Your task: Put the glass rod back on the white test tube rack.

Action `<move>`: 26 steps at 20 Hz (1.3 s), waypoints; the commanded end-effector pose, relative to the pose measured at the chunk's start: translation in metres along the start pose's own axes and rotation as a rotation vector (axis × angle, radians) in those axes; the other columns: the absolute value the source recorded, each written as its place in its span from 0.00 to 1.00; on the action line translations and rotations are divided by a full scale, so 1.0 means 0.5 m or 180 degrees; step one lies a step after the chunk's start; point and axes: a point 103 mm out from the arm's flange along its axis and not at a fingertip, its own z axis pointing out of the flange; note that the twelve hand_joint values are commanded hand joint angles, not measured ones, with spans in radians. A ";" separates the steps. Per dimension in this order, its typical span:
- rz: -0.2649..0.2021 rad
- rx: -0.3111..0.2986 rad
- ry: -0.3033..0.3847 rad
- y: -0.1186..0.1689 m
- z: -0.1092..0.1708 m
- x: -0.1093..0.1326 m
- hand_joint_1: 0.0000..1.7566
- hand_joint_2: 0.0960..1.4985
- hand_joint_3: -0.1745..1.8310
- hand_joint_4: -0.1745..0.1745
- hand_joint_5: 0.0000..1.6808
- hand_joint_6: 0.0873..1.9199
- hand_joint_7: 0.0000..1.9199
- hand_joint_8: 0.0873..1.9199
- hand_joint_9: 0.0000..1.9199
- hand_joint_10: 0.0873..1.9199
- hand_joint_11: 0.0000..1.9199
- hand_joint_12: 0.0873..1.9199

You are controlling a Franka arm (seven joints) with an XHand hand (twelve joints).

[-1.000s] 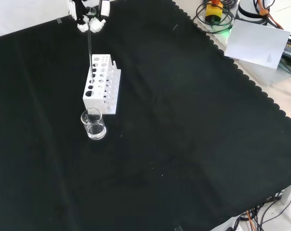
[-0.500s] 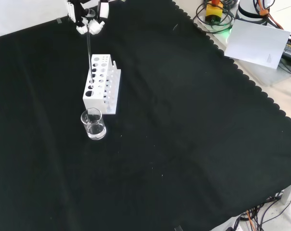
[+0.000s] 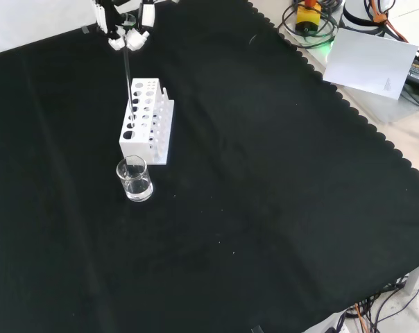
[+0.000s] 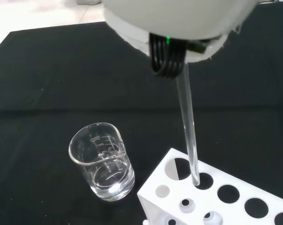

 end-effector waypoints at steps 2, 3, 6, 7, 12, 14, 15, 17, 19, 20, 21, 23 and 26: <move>0.0002 0.0046 0.0025 0.014 0.031 -0.031 0.76 0.33 0.49 0.00 0.80 0.13 0.70 0.43 0.96 0.36 0.75 0.49; 0.0003 0.0059 0.0018 0.016 0.035 -0.033 0.76 0.33 0.49 0.00 0.80 0.13 0.70 0.43 0.96 0.36 0.75 0.49; 0.0017 0.0093 0.0013 0.022 0.044 -0.034 0.76 0.33 0.49 0.00 0.80 0.13 0.70 0.43 0.96 0.36 0.75 0.49; 0.0018 0.0107 0.0016 0.024 0.048 -0.034 0.76 0.33 0.49 0.00 0.80 0.13 0.70 0.43 0.96 0.36 0.75 0.49; 0.0012 0.0191 0.0019 0.040 0.073 -0.036 0.76 0.33 0.49 0.00 0.80 0.13 0.70 0.43 0.96 0.36 0.75 0.49; 0.0009 0.0216 0.0016 0.047 0.082 -0.034 0.76 0.33 0.49 0.00 0.80 0.13 0.70 0.43 0.96 0.36 0.75 0.49; 0.0005 0.0226 0.0013 0.050 0.086 -0.032 0.76 0.33 0.49 0.00 0.80 0.13 0.70 0.43 0.96 0.36 0.75 0.49; -0.0009 0.0243 0.0010 0.055 0.094 -0.029 0.76 0.33 0.49 0.00 0.80 0.13 0.70 0.43 0.96 0.36 0.75 0.49; -0.0010 0.0258 0.0013 0.059 0.101 -0.028 0.76 0.33 0.49 0.00 0.80 0.13 0.70 0.43 0.96 0.36 0.75 0.49; -0.0012 0.0266 0.0017 0.060 0.104 -0.027 0.76 0.33 0.49 0.00 0.80 0.13 0.70 0.43 0.96 0.36 0.75 0.49; -0.0014 0.0277 0.0013 0.061 0.108 -0.026 0.76 0.33 0.49 0.00 0.80 0.13 0.70 0.43 0.96 0.36 0.75 0.49; -0.0017 0.0292 0.0019 0.062 0.114 -0.028 0.76 0.33 0.49 0.00 0.80 0.13 0.70 0.43 0.96 0.36 0.75 0.49; 0.0014 0.0313 0.0013 0.063 0.113 -0.025 0.76 0.33 0.49 0.00 0.80 0.13 0.70 0.43 0.96 0.36 0.75 0.49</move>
